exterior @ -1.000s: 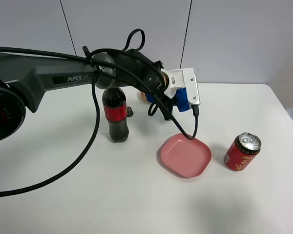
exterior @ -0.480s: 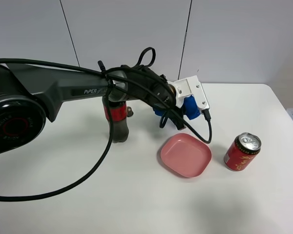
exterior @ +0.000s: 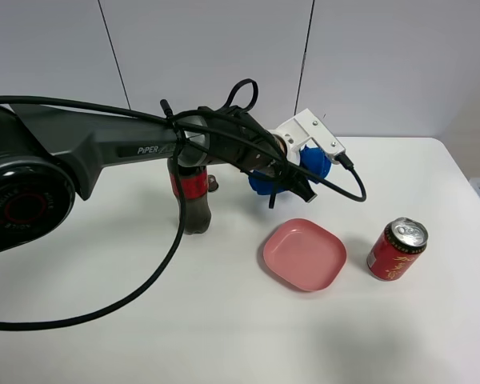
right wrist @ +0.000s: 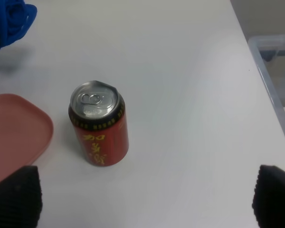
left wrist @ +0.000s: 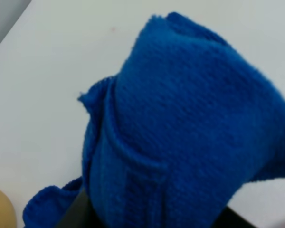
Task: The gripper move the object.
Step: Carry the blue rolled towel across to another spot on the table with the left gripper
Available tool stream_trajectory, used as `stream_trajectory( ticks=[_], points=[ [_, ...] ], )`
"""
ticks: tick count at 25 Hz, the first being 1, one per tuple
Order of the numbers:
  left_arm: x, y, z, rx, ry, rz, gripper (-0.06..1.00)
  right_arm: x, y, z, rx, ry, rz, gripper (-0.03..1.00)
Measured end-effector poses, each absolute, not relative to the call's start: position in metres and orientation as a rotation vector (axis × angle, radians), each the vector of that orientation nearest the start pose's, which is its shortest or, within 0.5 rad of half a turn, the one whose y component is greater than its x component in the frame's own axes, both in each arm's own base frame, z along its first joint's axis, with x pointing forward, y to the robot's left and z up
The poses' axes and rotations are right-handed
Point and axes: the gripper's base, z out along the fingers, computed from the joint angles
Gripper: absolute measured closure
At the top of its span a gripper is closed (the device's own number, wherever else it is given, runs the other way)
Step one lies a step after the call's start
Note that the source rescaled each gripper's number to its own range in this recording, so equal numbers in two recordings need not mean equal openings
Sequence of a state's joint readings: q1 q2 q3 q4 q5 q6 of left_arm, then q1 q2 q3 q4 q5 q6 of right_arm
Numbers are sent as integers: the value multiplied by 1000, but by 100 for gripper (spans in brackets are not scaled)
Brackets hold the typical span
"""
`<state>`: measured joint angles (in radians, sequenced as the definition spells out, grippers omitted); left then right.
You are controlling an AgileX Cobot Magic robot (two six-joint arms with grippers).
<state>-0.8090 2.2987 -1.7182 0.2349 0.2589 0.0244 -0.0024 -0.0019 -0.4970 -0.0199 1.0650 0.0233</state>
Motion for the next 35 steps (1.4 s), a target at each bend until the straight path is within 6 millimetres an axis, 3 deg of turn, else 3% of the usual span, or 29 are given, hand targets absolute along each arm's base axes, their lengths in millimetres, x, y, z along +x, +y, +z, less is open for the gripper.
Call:
stream_trajectory(
  ticks=[9, 18, 21, 27, 32, 35],
  points=[
    [360, -369, 124, 1171, 2061, -199, 93, -5, -2, 276, 27, 2049, -11, -3],
    [367, -363, 119, 1152, 2069, -195, 93, -5, -2, 276, 27, 2049, -11, -3],
    [371, -359, 113, 1146, 2086, -185, 89, -5, -2, 276, 27, 2049, -11, -3],
    [374, -356, 113, 1131, 2089, -186, 61, -5, -2, 276, 27, 2049, -11, -3],
    [374, -356, 113, 1136, 2080, -181, 12, -5, -2, 276, 27, 2049, -11, -3],
    [374, -356, 113, 1120, 2094, -187, -2, -5, -2, 276, 27, 2049, -11, -3]
  ],
)
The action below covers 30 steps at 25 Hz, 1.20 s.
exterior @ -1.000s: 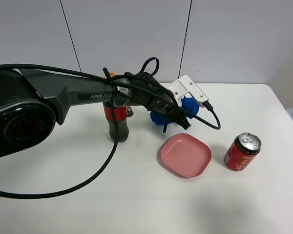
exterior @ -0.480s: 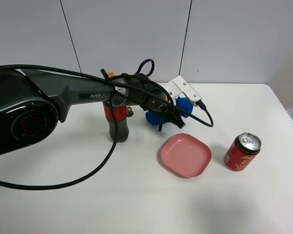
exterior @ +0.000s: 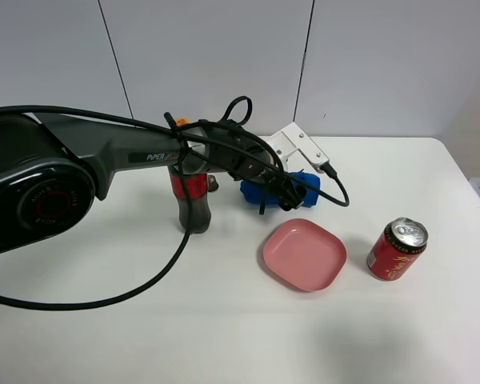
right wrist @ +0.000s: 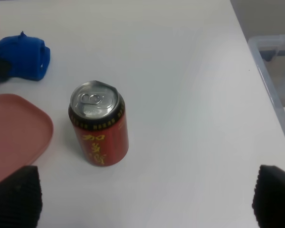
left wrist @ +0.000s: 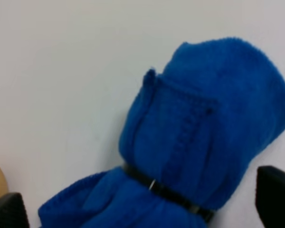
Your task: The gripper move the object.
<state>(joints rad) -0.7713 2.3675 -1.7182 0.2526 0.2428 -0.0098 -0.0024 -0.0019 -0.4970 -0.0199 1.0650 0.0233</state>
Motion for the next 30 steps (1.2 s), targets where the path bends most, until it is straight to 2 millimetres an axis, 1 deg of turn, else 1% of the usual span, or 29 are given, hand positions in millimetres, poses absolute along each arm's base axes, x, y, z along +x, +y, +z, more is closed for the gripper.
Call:
stream_trajectory(
  ticks=[3, 4, 5, 7, 9, 10, 12, 13, 14, 16, 17, 20, 21, 23, 26, 27, 28, 30],
  points=[
    [372, -354, 121, 1085, 2130, -189, -4, -5, -2, 276, 27, 2049, -11, -3],
    [371, -353, 131, 1067, 2140, -191, -4, -5, -2, 276, 27, 2049, -11, -3],
    [369, -352, 145, 1046, 2147, -194, -4, -5, -2, 276, 27, 2049, -11, -3],
    [363, -350, 184, 1007, 2118, -214, -4, -5, -2, 276, 27, 2049, -11, -3],
    [354, -345, 234, 956, 2048, -259, -5, -5, -2, 276, 27, 2049, -11, -3],
    [350, -342, 255, 934, 2013, -275, -5, -5, -2, 276, 27, 2049, -11, -3],
    [340, -331, 303, 886, 1928, -307, -5, -5, -2, 276, 27, 2049, -11, -3],
    [337, -322, 324, 857, 1893, -315, -5, -5, -2, 276, 27, 2049, -11, -3],
    [335, -313, 340, 831, 1866, -319, -5, -5, -2, 276, 27, 2049, -11, -3],
    [336, -285, 375, 751, 1818, -308, -5, -5, -2, 276, 27, 2049, -11, -3],
    [339, -269, 387, 712, 1805, -293, -5, -5, -2, 276, 27, 2049, -11, -3],
    [348, -206, 424, 558, 1796, -208, -5, -5, -2, 276, 27, 2049, -11, -3],
    [350, -186, 432, 513, 1805, -176, -5, -5, -2, 276, 27, 2049, -11, -3],
    [349, -138, 451, 400, 1821, -96, -5, -5, -2, 276, 27, 2049, -11, -3],
    [339, -73, 474, 235, 1830, 17, -5, -5, -2, 276, 27, 2049, -11, -3],
    [333, -52, 481, 179, 1820, 55, -5, -5, -2, 276, 27, 2049, -11, -3],
    [327, -36, 485, 134, 1815, 87, -5, -5, -2, 276, 27, 2049, -11, -3],
    [308, 0, 492, 36, 1800, 160, -5, -5, -2, 276, 27, 2049, -11, -3]
  ],
)
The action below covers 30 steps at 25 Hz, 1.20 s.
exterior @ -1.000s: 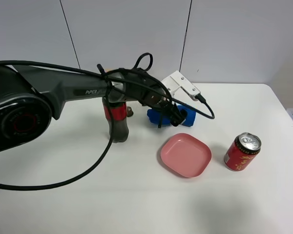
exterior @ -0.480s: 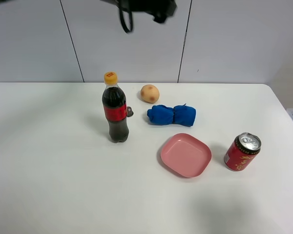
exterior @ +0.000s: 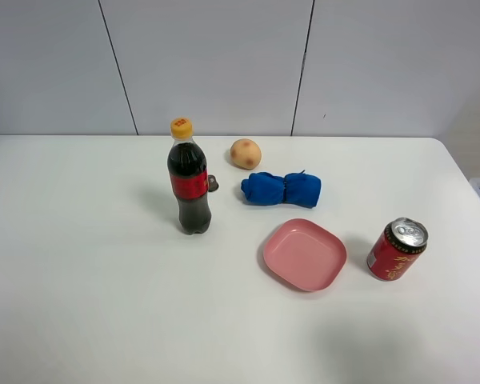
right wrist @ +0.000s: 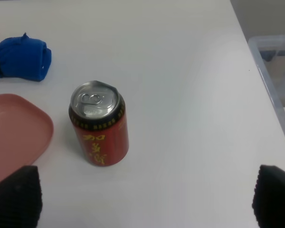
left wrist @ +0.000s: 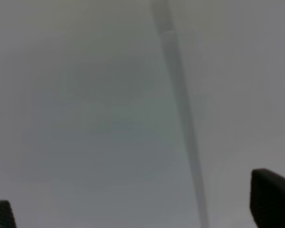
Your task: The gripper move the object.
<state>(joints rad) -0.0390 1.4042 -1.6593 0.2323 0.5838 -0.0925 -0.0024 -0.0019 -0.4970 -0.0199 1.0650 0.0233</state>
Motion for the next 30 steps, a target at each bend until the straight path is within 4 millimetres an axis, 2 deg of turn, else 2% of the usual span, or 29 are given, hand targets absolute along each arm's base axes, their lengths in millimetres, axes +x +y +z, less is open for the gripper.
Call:
stream_trajectory(
  ticks=[4, 7, 13, 19, 26, 30],
  points=[
    [263, 42, 485, -97, 1812, 252, -5, -5, -2, 276, 27, 2049, -11, -3],
    [226, 51, 469, -145, 1836, 276, -5, -5, -2, 276, 27, 2049, -11, -3],
    [145, 38, 436, -211, 1894, 223, -5, -5, -2, 276, 27, 2049, -11, -3],
    [79, 17, 384, -228, 1949, 126, -5, -5, -2, 276, 27, 2049, -11, -3],
    [23, 3, 333, -142, 1965, 177, -5, -5, -2, 276, 27, 2049, -11, -3],
    [4, -1, 312, -132, 1937, 184, -5, -5, -2, 276, 27, 2049, -11, -3]
  ],
)
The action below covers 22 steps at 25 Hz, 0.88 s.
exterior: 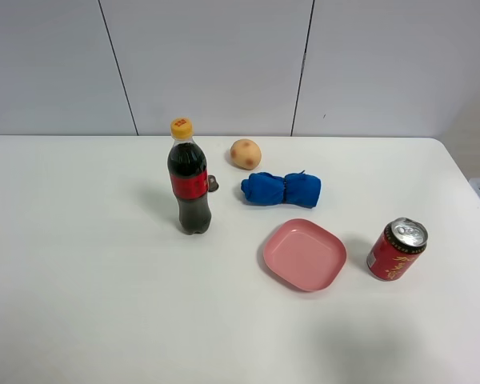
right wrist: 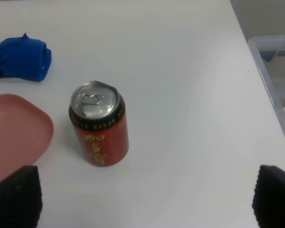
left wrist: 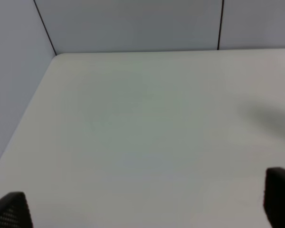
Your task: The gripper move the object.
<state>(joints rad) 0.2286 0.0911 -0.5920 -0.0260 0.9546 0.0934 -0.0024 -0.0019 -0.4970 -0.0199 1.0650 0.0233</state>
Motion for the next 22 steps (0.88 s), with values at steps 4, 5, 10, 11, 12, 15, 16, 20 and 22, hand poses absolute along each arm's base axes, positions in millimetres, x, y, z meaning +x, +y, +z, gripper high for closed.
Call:
stream_trajectory(
  ticks=[4, 5, 10, 11, 12, 15, 16, 20, 22],
  points=[
    [-6, -3, 294, -130, 1935, 185, -5, -5, -2, 276, 27, 2049, -11, -3],
    [-7, -4, 293, -131, 1941, 185, -5, -5, -2, 276, 27, 2049, -11, -3],
    [-6, -5, 281, -135, 2013, 144, -5, -5, -2, 276, 27, 2049, -11, -3],
    [-6, -5, 281, -135, 2014, 142, -5, -5, -2, 276, 27, 2049, -11, -3],
    [-5, -5, 281, -136, 2015, 142, -5, -5, -2, 276, 27, 2049, -11, -3],
    [-5, -5, 281, -137, 2016, 141, -5, -5, -2, 276, 27, 2049, -11, -3],
    [-5, -6, 281, -137, 2016, 140, -5, -5, -2, 276, 27, 2049, -11, -3],
    [-5, -5, 281, -131, 2016, 136, -5, -5, -2, 276, 27, 2049, -11, -3],
    [-5, -5, 281, -125, 2017, 132, -5, -5, -2, 276, 27, 2049, -11, -3]
  ],
)
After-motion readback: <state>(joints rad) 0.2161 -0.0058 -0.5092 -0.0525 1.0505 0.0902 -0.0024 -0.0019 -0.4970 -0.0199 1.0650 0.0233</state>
